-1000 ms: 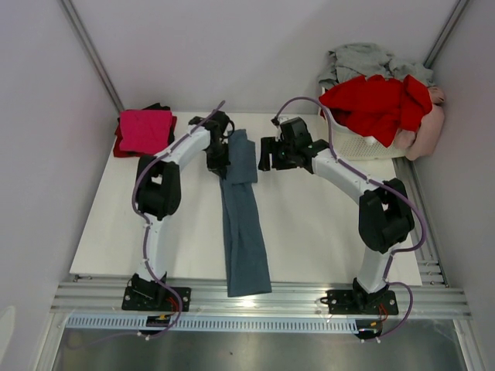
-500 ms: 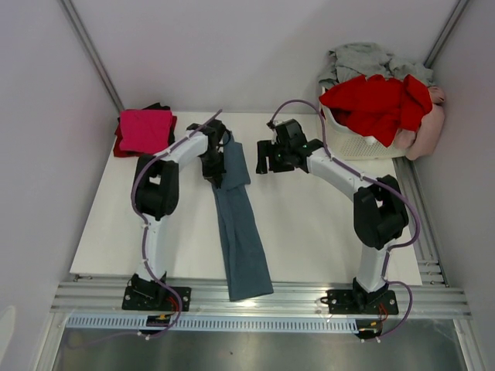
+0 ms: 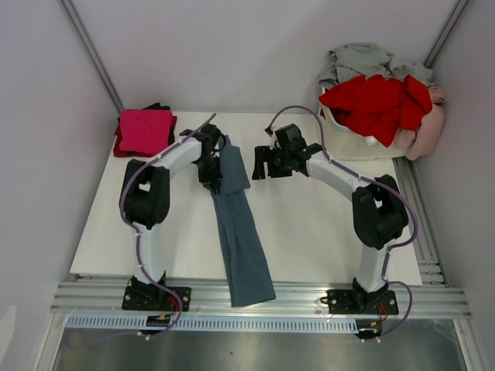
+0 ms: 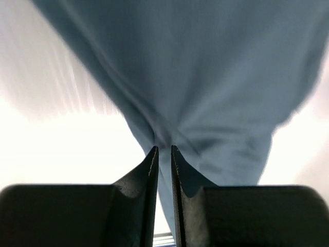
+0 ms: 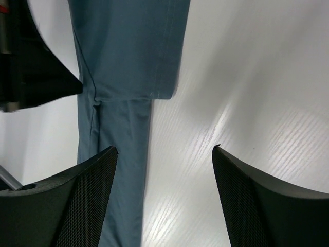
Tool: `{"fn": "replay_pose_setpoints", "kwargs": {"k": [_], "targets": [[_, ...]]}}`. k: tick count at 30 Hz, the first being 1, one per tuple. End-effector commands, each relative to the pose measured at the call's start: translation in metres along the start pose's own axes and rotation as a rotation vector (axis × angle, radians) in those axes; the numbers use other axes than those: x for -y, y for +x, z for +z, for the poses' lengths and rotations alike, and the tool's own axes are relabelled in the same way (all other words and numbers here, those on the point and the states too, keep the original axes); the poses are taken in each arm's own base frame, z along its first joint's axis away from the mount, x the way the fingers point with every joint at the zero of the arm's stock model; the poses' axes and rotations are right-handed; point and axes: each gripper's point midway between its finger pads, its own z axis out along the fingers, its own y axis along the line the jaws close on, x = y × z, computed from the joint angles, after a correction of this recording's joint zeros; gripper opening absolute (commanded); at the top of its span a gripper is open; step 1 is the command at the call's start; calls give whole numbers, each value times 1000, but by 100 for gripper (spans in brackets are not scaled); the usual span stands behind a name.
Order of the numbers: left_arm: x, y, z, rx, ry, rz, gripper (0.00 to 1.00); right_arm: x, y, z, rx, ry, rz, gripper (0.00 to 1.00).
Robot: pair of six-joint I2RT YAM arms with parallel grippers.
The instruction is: Fold and stack the t-shirts
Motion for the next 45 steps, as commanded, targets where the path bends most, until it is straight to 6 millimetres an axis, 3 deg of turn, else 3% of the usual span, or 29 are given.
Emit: {"fn": "replay_pose_setpoints", "kwargs": {"k": [1,4,9,12,18,19,20,22,25,33,40,45], "targets": [[18,-15,-56,159,114,4,19,-14,2,3,4,-79,1,79],[17,-16,-78,227,125,9,20,-15,9,8,-19,-102,5,77],[11,-3,-90,274,144,-24,20,-24,18,8,-54,-167,1,61],[16,21,-81,246,214,-36,21,-29,26,7,-71,-187,2,51],[26,73,-40,96,283,-18,20,-35,44,14,-122,-237,28,11],[30,88,-33,42,323,-12,20,-38,48,15,-135,-256,30,3],[38,88,-31,43,367,-6,20,-41,52,19,-150,-266,31,0],[46,106,-25,-13,424,0,16,-48,58,22,-173,-296,28,0],[57,115,-21,-27,466,32,2,-57,70,25,-209,-339,30,0],[62,135,-20,-53,552,12,1,-65,114,36,-325,-391,80,0],[40,145,2,-86,432,-43,1,-63,144,44,-385,-377,99,0],[16,154,15,-127,290,-80,1,-58,154,49,-397,-355,114,0]]}}
